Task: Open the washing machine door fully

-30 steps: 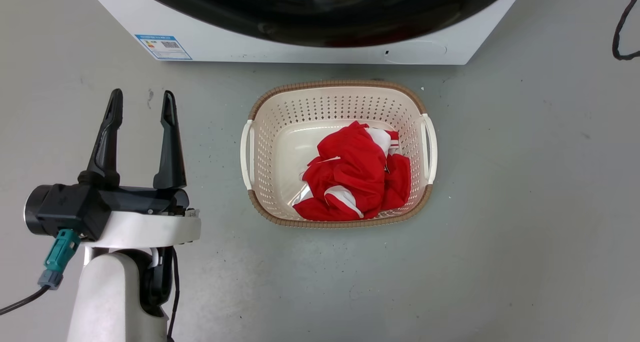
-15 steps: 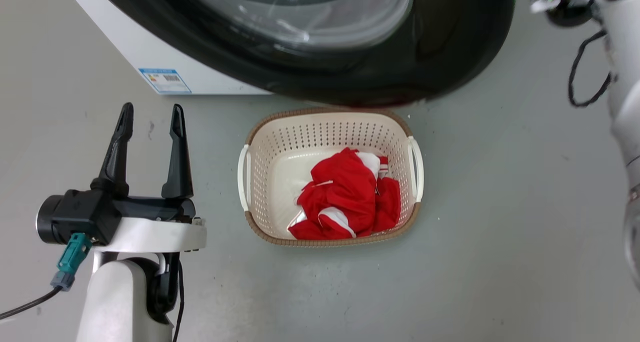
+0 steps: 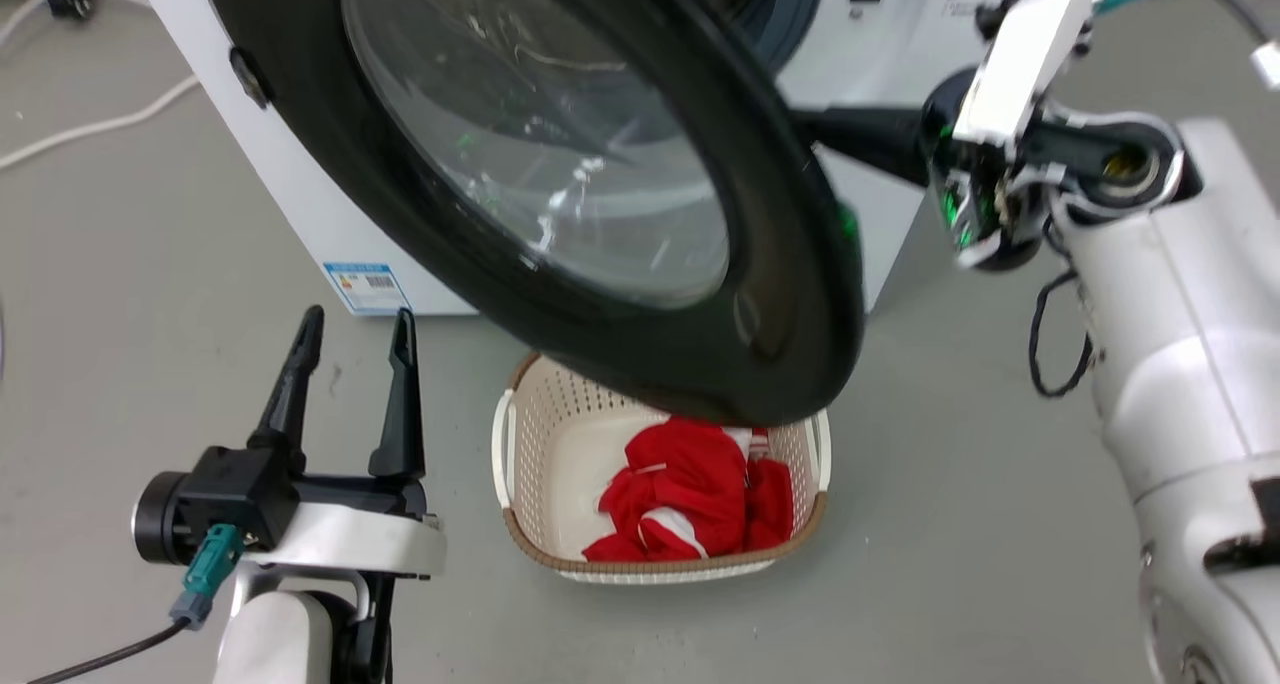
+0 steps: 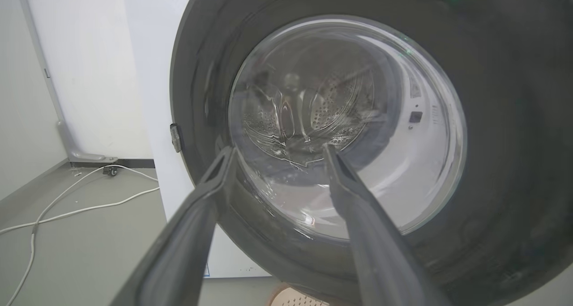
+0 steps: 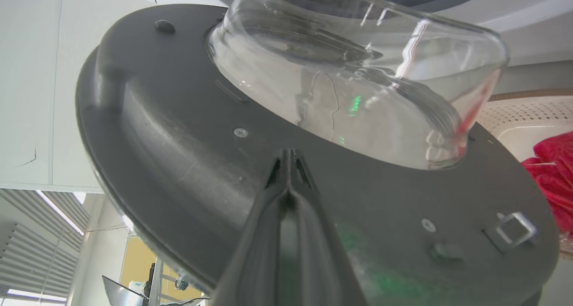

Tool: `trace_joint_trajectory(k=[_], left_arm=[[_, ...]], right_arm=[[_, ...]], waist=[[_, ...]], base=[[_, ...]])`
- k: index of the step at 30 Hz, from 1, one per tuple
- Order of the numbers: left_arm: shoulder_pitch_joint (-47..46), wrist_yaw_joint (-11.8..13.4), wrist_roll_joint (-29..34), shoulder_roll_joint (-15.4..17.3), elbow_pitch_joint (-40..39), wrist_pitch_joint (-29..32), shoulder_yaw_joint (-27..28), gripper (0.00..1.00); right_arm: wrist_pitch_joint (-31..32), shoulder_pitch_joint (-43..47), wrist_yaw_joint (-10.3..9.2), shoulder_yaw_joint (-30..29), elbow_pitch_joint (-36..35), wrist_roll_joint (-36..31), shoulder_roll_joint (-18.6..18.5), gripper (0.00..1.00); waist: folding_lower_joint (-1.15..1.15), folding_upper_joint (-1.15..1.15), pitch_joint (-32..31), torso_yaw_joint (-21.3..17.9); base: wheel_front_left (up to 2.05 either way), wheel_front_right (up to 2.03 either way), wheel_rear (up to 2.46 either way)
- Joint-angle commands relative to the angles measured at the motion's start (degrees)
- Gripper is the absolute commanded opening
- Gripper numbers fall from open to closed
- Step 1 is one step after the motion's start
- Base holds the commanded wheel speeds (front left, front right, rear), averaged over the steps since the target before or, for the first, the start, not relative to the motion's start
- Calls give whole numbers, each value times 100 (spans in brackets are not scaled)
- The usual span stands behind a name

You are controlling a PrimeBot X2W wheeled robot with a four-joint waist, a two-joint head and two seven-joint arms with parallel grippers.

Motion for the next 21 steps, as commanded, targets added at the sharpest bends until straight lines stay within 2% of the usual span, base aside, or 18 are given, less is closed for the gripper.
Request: trace_joint_trajectory(k=[1, 5, 9, 21], left_arm=[[88, -14, 9, -5, 31, -14, -3, 100], [195, -14, 26, -30, 68, -13, -46, 100], [276, -14, 39, -47, 89, -13, -60, 100], [430, -14, 49, -76, 106, -13, -50, 100]], right_arm=[[124, 235, 0, 59, -104, 107, 59, 0], [401, 736, 0, 427, -541, 527, 74, 0], [389, 1145, 0, 1020, -1039, 1083, 68, 0], [-197, 1597, 0, 2561, -1740, 2195, 63, 0]], waist=[[0, 0, -226, 20], [0, 0, -401, 56], [0, 0, -522, 87], [0, 0, -626, 205]], base=[[0, 0, 0], [0, 0, 0], [0, 0, 0], [0, 0, 0]])
